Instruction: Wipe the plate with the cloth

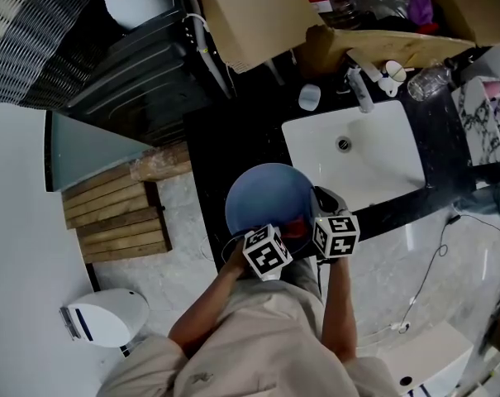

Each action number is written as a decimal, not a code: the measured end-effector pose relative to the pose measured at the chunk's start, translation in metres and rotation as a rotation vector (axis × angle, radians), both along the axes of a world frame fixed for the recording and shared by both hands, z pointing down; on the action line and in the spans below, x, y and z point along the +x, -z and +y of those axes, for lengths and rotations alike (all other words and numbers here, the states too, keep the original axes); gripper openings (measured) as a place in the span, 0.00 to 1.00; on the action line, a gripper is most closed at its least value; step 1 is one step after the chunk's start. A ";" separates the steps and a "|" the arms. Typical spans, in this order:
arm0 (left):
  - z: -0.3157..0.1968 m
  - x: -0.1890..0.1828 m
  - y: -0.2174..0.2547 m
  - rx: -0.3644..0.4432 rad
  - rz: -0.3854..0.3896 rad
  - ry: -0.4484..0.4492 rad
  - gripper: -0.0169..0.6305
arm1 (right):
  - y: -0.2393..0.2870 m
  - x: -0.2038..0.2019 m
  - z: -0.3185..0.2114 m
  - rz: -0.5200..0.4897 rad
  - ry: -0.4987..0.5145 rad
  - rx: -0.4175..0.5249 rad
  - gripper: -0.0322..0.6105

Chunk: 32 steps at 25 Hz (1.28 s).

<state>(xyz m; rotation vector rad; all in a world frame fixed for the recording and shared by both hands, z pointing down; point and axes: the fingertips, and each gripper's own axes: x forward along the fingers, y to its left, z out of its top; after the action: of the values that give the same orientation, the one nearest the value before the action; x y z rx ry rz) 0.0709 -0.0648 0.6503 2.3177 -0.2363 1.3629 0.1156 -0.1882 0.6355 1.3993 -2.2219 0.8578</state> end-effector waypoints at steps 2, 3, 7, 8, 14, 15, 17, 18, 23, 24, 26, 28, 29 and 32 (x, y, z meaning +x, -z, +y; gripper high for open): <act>-0.006 0.002 0.000 0.012 0.009 0.020 0.08 | 0.000 0.000 0.000 -0.004 0.002 -0.001 0.09; -0.009 0.002 0.000 0.018 0.013 0.029 0.08 | 0.000 0.000 -0.001 -0.006 0.002 -0.002 0.09; -0.023 0.005 0.001 0.052 0.030 0.068 0.08 | 0.000 0.000 0.000 -0.010 0.003 -0.005 0.09; -0.026 0.005 0.001 0.062 0.035 0.079 0.08 | 0.000 0.000 0.000 -0.011 0.003 -0.005 0.09; -0.052 0.007 0.001 0.125 0.054 0.148 0.08 | 0.000 0.001 -0.001 -0.011 0.002 -0.007 0.09; -0.056 0.007 0.001 0.134 0.055 0.159 0.08 | 0.000 0.001 -0.001 -0.012 0.002 -0.007 0.09; -0.063 0.006 0.001 0.151 0.057 0.181 0.07 | 0.000 0.000 -0.001 -0.013 0.003 -0.006 0.09; -0.066 0.005 0.001 0.157 0.058 0.191 0.08 | 0.000 0.000 -0.001 -0.014 0.003 -0.006 0.09; -0.077 0.001 0.002 0.177 0.060 0.230 0.08 | 0.000 0.001 -0.001 -0.013 0.003 -0.005 0.09; -0.079 0.000 0.002 0.182 0.060 0.240 0.08 | 0.000 0.001 -0.001 -0.013 0.002 -0.004 0.09; -0.085 -0.004 0.002 0.194 0.059 0.266 0.07 | 0.000 0.001 -0.001 -0.012 0.002 -0.003 0.09; -0.092 -0.008 0.002 0.208 0.054 0.293 0.08 | 0.000 0.001 -0.001 -0.010 0.001 -0.002 0.09; -0.095 -0.011 0.002 0.215 0.051 0.305 0.08 | 0.000 0.001 -0.001 -0.009 0.001 -0.001 0.09; -0.102 -0.019 0.002 0.228 0.036 0.328 0.08 | 0.001 0.001 -0.001 -0.006 0.000 0.000 0.09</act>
<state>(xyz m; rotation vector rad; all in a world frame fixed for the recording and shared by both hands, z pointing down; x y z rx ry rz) 0.0516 -0.1673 0.6482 2.3476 -0.7601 1.1789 0.1166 -0.1888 0.6349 1.3986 -2.2266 0.8624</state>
